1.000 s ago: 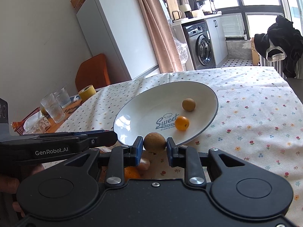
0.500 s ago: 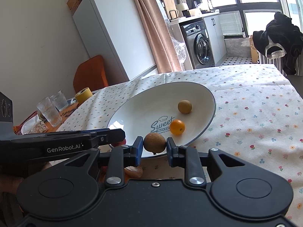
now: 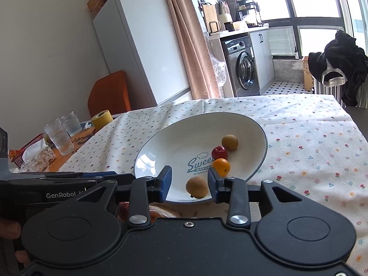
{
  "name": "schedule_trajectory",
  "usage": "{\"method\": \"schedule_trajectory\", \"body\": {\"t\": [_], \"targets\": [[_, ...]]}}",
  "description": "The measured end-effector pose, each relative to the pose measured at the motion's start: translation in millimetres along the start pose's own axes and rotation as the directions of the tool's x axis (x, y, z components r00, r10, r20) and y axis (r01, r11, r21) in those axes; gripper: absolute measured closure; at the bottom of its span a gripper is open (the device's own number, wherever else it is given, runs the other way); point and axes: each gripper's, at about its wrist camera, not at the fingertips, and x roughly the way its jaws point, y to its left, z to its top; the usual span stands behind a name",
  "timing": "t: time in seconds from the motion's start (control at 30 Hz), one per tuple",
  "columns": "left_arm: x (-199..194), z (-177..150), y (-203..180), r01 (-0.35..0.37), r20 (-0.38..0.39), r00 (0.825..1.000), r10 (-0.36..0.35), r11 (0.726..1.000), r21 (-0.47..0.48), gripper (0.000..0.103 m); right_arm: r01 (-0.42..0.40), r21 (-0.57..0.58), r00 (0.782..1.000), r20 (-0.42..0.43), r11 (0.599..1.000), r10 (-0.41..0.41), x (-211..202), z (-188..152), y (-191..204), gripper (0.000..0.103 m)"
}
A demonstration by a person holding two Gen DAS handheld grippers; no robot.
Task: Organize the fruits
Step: 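Withdraw both tools from the bowl toward the remaining fruit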
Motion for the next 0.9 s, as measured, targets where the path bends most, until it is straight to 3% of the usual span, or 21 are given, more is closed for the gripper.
{"method": "schedule_trajectory", "body": {"t": [0.2, 0.37, 0.9], "targets": [[-12.1, -4.3, 6.0, -0.021, 0.011, 1.000, 0.021, 1.000, -0.010, 0.043, 0.005, 0.001, 1.000, -0.019, 1.000, -0.005, -4.6, -3.4, 4.5, 0.064], [-26.5, -7.2, 10.1, -0.036, 0.042, 0.998, 0.037, 0.999, -0.016, 0.027, 0.012, -0.003, 1.000, -0.024, 1.000, -0.012, -12.4, -7.0, 9.7, 0.060], [-56.6, -24.3, 22.3, -0.062, 0.063, 0.996, 0.065, 0.997, -0.043, 0.022, 0.017, -0.030, 1.000, -0.021, 0.999, -0.017, -35.5, -17.0, 26.0, 0.044]]}}
